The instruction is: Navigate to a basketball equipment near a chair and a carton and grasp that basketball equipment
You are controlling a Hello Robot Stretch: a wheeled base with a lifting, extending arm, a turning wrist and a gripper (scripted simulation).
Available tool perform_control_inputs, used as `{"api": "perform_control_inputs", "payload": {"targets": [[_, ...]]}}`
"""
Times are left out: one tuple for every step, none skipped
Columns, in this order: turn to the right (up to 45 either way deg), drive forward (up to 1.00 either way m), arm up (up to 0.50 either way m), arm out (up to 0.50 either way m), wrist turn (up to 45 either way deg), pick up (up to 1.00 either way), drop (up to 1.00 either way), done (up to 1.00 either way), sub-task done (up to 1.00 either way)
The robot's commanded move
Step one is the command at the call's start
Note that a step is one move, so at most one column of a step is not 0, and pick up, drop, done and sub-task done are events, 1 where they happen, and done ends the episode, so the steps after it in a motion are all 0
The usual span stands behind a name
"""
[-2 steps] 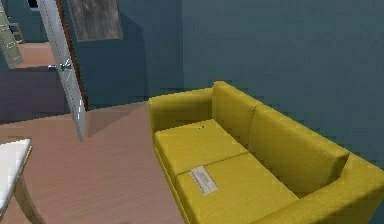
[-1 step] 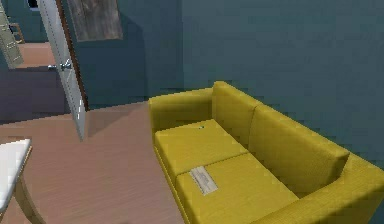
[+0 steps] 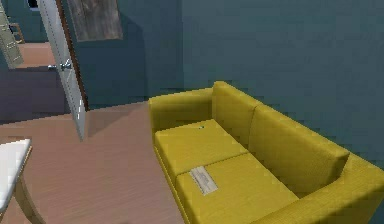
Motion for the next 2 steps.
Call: {"api": "perform_control_inputs", "payload": {"targets": [[45.0,0.00,0.00,0.00,0.0,0.00,0.00,0.00,0.00],[21.0,0.00,0.00,0.00,0.0,0.00,0.00,0.00,0.00]]}}
